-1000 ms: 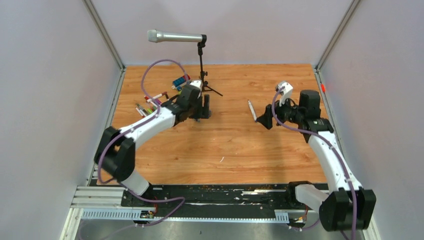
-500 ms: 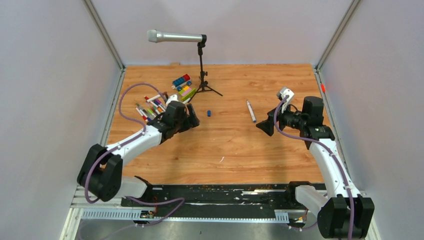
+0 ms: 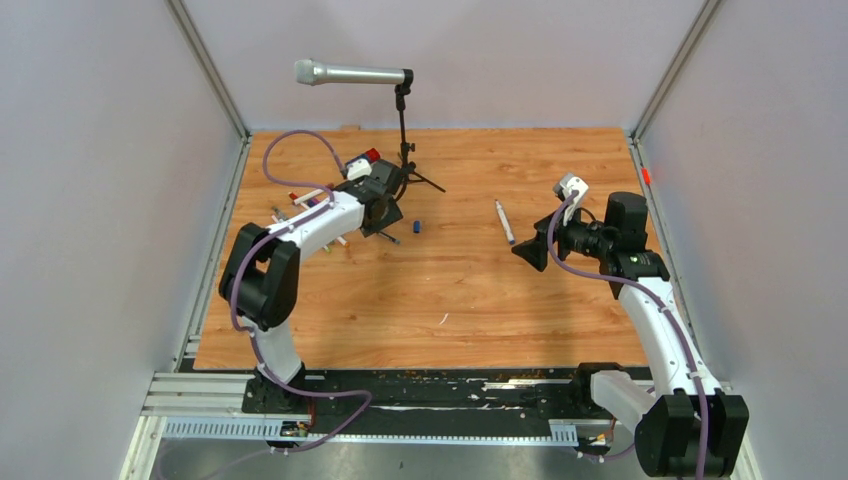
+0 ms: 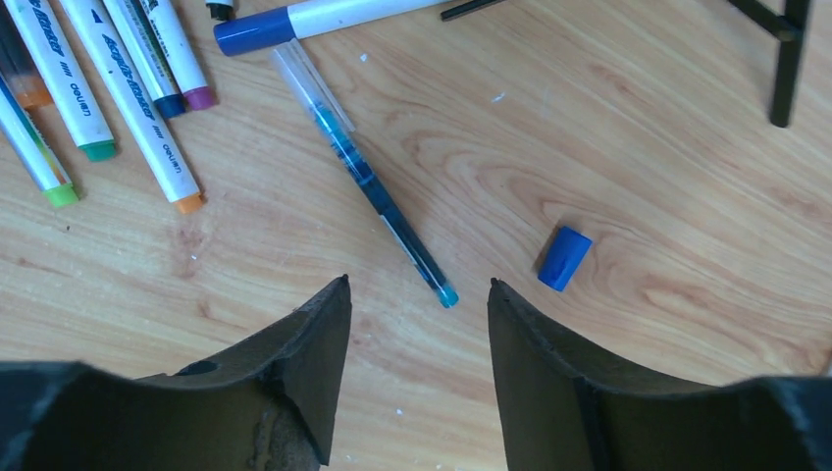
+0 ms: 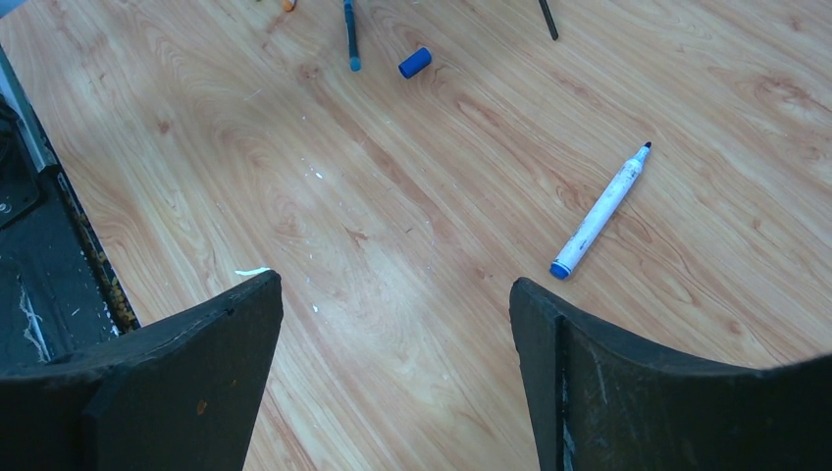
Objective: Open the pen caps
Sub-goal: Pick up the pen from the center of the board.
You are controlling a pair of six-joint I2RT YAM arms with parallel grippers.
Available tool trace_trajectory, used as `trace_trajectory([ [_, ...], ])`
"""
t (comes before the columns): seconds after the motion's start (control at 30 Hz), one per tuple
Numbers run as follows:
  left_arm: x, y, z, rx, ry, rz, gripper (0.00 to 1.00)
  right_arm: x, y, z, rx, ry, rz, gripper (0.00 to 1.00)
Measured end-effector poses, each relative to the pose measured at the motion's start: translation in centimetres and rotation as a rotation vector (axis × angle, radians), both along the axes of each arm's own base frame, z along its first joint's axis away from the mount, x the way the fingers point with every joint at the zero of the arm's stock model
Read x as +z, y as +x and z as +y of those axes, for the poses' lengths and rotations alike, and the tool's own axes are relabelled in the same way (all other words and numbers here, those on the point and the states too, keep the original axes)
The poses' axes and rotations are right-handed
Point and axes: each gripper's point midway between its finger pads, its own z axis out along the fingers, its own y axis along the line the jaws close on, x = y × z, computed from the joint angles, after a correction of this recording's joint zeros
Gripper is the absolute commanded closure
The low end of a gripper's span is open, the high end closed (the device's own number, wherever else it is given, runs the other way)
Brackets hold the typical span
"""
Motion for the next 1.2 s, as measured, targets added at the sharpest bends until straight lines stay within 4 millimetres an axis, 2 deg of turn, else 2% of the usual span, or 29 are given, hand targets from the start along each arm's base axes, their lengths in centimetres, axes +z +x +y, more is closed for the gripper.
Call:
trace_trajectory([
  [0.17, -2.0, 0.5, 0.2, 0.023, 0.056, 0.064, 0.43, 0.1, 0.1, 0.0, 0.0, 0.0, -0.004, 0.14],
  [0.37, -3.2, 1.4, 0.1, 0.033, 0.093, 0.091, 0.5, 0.1, 0.1, 0.0, -0.001, 0.0, -0.004, 0.14],
  [0.67, -5.8, 0.9, 0.7, 0.037, 0.147, 0.155, 0.51, 0.0, 0.1, 0.0, -0.001, 0.0, -0.004, 0.14],
  [0.83, -6.3, 1.3, 0.7, 0.038, 0.16, 0.166, 0.54, 0.0, 0.1, 0.0, -0.001, -0.001, -0.003, 0.14],
  [1.2, -6.8, 1.5, 0.7, 0.038, 0.163, 0.18, 0.73, 0.0, 0.1, 0.0, -0.004, -0.002, -0.003, 0.15],
])
